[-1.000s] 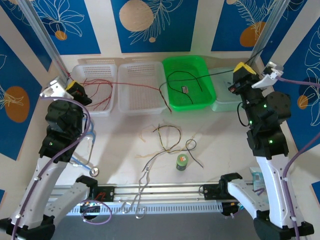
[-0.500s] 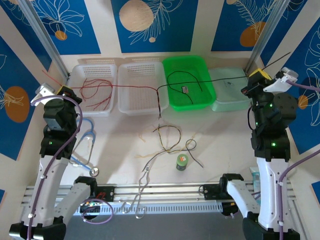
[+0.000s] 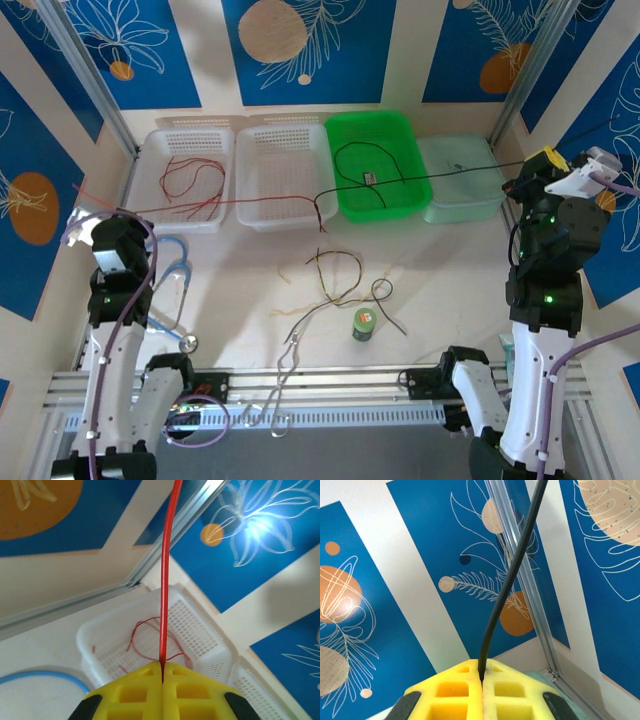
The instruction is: Untangle the cables
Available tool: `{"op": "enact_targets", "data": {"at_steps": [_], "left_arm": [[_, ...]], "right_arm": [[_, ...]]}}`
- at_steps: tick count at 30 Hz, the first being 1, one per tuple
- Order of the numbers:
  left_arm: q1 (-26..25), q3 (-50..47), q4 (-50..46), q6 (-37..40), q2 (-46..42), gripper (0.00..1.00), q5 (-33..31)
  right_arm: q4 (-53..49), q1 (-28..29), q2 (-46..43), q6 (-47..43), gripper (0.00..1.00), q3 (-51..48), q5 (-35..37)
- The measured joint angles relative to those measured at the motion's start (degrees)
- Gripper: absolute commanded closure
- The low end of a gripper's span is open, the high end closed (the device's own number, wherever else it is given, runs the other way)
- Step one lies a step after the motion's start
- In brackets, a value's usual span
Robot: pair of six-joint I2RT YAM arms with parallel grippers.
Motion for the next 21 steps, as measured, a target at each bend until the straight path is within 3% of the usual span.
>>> {"op": "enact_targets", "data": {"at_steps": [7,14,21], "left_arm": [[7.06,-6.43,-0.98,-2.34,0.17,1.00,3.96],[8.83,-7.08,-0.31,-3.06,-0.46,1.00,6.60],[8.92,-5.84,2.05,-4.96,1.29,1.00,14.51]], "right_arm": [[0.04,-0.52,0.00,-1.92,1.00,0.00,2.01],[0.02,-1.05,0.02,-1.92,1.00,0.00,2.12],[0.04,-1.11,1.36,-0.35,1.00,0.04,-0.02]]}}
